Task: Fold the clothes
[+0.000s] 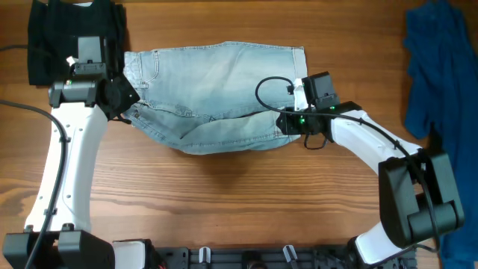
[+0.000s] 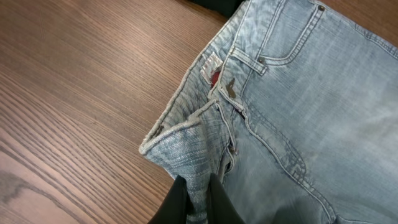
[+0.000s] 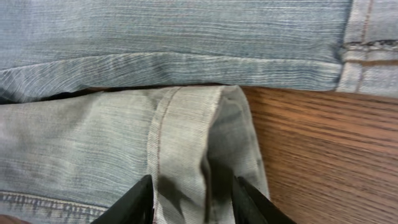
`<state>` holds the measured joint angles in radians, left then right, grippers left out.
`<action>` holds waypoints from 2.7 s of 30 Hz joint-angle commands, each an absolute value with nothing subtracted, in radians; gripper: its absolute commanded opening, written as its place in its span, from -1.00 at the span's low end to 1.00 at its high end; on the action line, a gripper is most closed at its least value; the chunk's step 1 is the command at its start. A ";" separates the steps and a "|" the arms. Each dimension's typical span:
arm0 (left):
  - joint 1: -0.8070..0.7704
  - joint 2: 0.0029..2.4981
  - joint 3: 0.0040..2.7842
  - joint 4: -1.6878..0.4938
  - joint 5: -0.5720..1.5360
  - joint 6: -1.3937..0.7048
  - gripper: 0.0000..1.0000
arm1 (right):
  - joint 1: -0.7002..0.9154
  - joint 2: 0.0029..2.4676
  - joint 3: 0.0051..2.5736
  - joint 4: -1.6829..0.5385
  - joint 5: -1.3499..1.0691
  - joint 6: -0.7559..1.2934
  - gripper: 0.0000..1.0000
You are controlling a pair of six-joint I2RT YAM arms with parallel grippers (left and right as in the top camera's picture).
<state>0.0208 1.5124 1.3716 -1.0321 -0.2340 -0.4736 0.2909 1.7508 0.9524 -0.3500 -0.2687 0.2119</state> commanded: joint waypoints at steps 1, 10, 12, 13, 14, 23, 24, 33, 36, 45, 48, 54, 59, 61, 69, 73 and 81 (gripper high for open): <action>0.025 1.519 1.373 -1.032 -0.228 -0.480 -0.92 | 0.332 1.764 0.947 -0.348 -0.284 0.212 -0.25; 0.025 1.519 1.373 -1.032 -0.228 -0.480 -0.92 | 0.386 1.764 0.947 -0.371 -0.186 0.255 -0.71; 0.025 1.519 1.373 -1.028 -0.228 -0.480 -0.92 | 0.386 1.764 0.947 -0.393 -0.145 0.269 -0.87; 0.025 1.519 1.373 -1.025 -0.228 -0.480 -0.92 | 0.386 1.764 0.947 -0.402 -0.129 0.270 -0.91; 0.025 1.519 1.373 -1.023 -0.228 -0.479 -0.92 | 0.386 1.764 0.947 -0.405 -0.123 0.270 -0.91; 0.025 1.423 1.373 -1.065 -0.236 -0.476 -0.92 | 0.337 1.473 0.979 -0.645 -0.152 0.295 -0.91; 0.025 1.404 1.373 -1.071 -0.235 -0.476 -0.92 | 0.322 1.428 0.981 -0.678 -0.152 0.295 -0.91; 0.025 1.258 1.373 -1.200 -0.214 -0.480 -0.92 | 0.232 1.087 0.988 -0.923 -0.164 0.295 -0.91; 0.025 1.251 1.373 -1.232 -0.205 -0.480 -0.92 | 0.230 1.034 1.017 -0.896 -0.157 0.295 -0.92; 0.025 1.321 1.373 -1.029 -0.237 -0.480 -0.92 | 0.188 1.320 1.056 -0.529 -0.126 0.224 -0.92; 0.034 1.403 1.373 -0.919 -0.237 -0.480 -0.92 | 0.151 1.459 1.082 -0.440 -0.130 0.216 -0.92; 0.075 1.593 1.373 -0.801 -0.236 -0.480 -0.92 | 0.131 1.601 1.134 -0.348 -0.135 0.205 -0.92; 0.092 1.721 1.373 -0.648 -0.236 -0.480 -0.92 | 0.131 1.700 1.134 -0.203 -0.157 0.232 -0.92; 0.092 1.765 1.373 -0.564 -0.236 -0.480 -0.92 | 0.131 1.746 1.134 -0.135 -0.176 0.239 -0.92; 0.092 1.819 1.373 -0.412 -0.217 -0.480 1.00 | 0.137 1.869 1.134 0.065 -0.229 0.260 0.99; 0.092 1.817 1.373 -0.369 -0.217 -0.479 1.00 | 0.141 1.868 1.148 0.071 -0.245 0.259 1.00; 0.061 1.784 1.373 -0.654 -0.105 -0.446 1.00 | 0.168 1.868 1.201 -0.163 -0.337 0.156 1.00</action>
<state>0.0830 1.8137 1.3697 -0.5491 -0.1905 -0.4706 0.1425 1.8492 1.1751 -0.1143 -0.2951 0.2199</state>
